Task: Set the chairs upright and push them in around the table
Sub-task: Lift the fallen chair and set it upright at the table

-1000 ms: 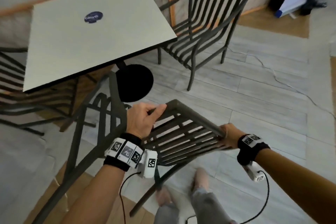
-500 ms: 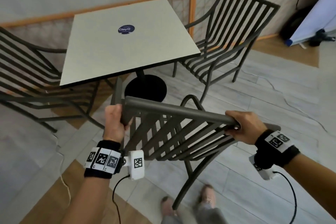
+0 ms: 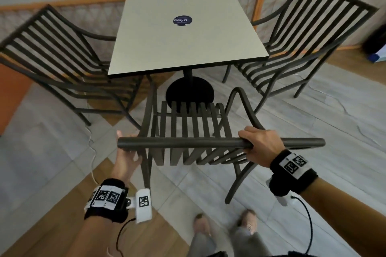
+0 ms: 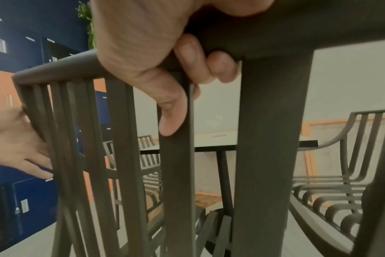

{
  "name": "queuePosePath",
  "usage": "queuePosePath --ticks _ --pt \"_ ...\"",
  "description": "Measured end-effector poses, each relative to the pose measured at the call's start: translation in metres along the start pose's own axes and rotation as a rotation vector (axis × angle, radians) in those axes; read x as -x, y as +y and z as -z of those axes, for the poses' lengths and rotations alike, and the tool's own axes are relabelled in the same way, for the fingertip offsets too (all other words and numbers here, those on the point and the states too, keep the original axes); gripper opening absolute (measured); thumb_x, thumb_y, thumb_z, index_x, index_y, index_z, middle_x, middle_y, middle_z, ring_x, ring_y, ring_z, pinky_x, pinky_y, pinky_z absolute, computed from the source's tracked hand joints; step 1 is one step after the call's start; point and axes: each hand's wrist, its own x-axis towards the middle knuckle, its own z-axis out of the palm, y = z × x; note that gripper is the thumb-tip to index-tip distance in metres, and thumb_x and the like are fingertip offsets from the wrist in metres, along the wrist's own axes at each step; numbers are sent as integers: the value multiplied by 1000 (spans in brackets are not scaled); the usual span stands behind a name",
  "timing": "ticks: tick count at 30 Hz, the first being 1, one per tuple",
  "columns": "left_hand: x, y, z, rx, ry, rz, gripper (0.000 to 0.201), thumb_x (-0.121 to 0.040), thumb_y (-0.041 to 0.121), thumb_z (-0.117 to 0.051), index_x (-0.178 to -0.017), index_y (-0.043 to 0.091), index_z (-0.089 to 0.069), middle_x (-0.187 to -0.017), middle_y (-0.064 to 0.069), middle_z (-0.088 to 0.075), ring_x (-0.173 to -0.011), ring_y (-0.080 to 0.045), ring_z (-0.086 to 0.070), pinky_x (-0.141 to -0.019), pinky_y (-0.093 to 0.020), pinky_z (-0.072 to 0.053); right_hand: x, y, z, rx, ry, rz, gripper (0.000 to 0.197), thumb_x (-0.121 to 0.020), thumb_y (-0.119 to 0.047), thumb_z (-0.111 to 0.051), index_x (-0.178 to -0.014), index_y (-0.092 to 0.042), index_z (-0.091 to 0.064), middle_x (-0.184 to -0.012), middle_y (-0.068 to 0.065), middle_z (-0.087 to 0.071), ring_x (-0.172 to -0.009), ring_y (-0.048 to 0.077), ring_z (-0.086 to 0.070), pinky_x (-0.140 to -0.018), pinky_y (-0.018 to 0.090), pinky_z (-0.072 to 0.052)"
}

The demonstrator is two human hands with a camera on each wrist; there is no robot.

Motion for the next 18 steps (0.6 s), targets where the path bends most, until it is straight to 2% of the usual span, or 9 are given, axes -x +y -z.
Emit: queuePosePath --ticks 1,3,6,8,9,12,14,16,18 --pt "1 -1 9 44 -13 61 58 -89 59 -36 -120 14 -55 -129 -11 -57 -123 -27 -51 -111 -47 -32 1 -6 -4 -4 -4 -1 28 -55 -6 -73 -72 -18 -54 -66 -4 -56 -42 24 -52 -41 11 -13" --pt "9 4 17 80 -67 133 49 -87 49 -47 -118 12 -57 -117 -11 -65 -114 -28 -57 -100 -41 -43 4 -17 -12 -9 -26 10 32 -49 -4 -76 -71 -17 -56 -65 -2 -55 -38 26 -49 -42 9 -9" --pt "16 5 24 81 -107 160 22 -94 15 -44 -107 7 -60 -96 -8 -74 -102 -26 -62 -92 -40 -48 8 -26 -29 -23 -53 38 38 -46 0 -76 -73 -17 -55 -65 -2 -52 -34 23 -40 -37 11 -14" --pt "13 1 28 73 -60 180 22 -92 1 -40 -104 1 -58 -98 -12 -72 -94 -27 -66 -86 -41 -53 5 -32 -40 -21 -64 43 40 -47 0 -77 -73 -18 -54 -65 -2 -53 -34 22 -38 -33 15 -22" --pt "9 -4 32 63 -19 191 25 -90 -1 -39 -107 -2 -57 -104 -15 -69 -95 -29 -67 -86 -44 -53 3 -36 -43 -14 -76 47 41 -45 1 -77 -73 -18 -54 -66 -2 -54 -33 23 -38 -33 16 -22" --pt "-3 -20 43 87 96 261 44 -87 -2 -38 -130 -6 -47 -131 -26 -47 -121 -42 -51 -107 -53 -40 -4 -45 -54 -4 -97 82 41 -41 2 -80 -71 -16 -58 -64 -2 -55 -37 14 -25 -40 9 -6" --pt "-9 -32 49 115 147 301 49 -87 -3 -35 -135 -6 -43 -129 -26 -46 -121 -41 -48 -112 -49 -35 -6 -49 -60 -8 -107 90 41 -42 1 -81 -72 -17 -59 -64 -3 -56 -39 12 -25 -44 9 -2" --pt "-12 -44 52 134 172 313 53 -85 -4 -32 -137 -5 -42 -119 -25 -50 -117 -38 -49 -113 -43 -35 -3 -50 -67 -24 -125 86 41 -44 1 -80 -73 -17 -58 -66 -2 -57 -38 14 -29 -43 9 -2" --pt "-12 -53 55 117 202 308 58 -81 -5 -33 -137 -1 -45 -117 -24 -52 -116 -36 -50 -113 -41 -35 2 -49 -76 -41 -148 86 38 -49 3 -78 -76 -16 -59 -70 -1 -58 -40 13 -28 -42 10 -5"
